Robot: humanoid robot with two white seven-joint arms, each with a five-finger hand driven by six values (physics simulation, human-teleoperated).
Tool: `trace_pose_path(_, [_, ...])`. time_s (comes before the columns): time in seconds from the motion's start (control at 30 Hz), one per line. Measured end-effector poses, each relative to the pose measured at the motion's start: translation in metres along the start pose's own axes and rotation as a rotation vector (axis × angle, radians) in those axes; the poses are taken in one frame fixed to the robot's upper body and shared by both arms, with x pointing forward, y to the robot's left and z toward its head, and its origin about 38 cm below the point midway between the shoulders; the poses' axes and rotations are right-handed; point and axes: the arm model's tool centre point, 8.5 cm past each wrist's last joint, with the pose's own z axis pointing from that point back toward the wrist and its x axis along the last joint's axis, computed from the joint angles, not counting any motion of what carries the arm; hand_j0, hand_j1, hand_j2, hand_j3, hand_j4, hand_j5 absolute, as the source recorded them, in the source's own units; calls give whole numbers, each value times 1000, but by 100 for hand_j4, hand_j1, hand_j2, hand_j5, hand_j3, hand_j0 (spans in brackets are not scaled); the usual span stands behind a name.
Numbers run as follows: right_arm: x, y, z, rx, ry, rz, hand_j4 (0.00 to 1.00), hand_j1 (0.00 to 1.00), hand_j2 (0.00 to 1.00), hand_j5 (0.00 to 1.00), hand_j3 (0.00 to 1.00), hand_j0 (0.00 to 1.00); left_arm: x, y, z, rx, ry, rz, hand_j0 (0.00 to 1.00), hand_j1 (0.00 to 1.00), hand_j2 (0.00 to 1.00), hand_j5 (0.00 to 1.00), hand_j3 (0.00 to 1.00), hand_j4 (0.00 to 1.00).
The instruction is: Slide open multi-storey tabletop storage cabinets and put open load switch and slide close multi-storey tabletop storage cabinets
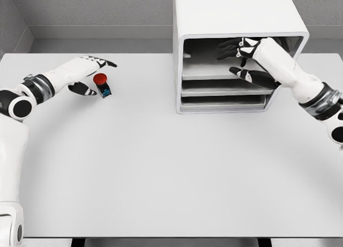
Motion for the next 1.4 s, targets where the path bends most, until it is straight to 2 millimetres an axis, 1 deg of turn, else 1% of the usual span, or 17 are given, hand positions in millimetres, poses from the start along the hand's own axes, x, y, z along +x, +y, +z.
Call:
trace_pose_path(0.1, [0,3,3,-19,2,-28,73,73,73,73,73,73,3,-3,-2,-16,-7,-11,86,86,86,86,86,86])
trace_pose_path(0.17, [0,5,5,-20,2,-36,74,74,74,74,74,74,3,-4,-3,-22,-8,-15,83,83,83,83,83,83])
trace_pose_path(0.33, [1,10,12,26,2,-20,77,77,77,77,77,77,1,-4,0,-29,-2,-23,83,83,83,83,83,83])
trace_pose_path(0.43, [-4,29,17,173,44,63,77,77,77,77,77,77,-1,-4,0,-33,0,-24,83,83,83,83,83,83])
trace_pose_path(0.6, [-8,37,19,251,69,112,77,77,77,77,77,77,-1,-5,0,-35,1,-24,83,83,83,83,83,83])
trace_pose_path(0.9, [-9,40,24,275,80,120,77,77,77,77,77,77,-1,-5,0,-37,1,-23,82,82,82,82,82,82])
trace_pose_path(1.0, [-9,43,32,286,91,112,78,78,78,78,78,78,-2,-6,0,-38,2,-21,82,82,82,82,82,82])
trace_pose_path(1.4, [3,33,47,316,74,124,78,78,78,78,78,78,-2,-7,-1,-40,2,-17,82,82,82,82,82,82])
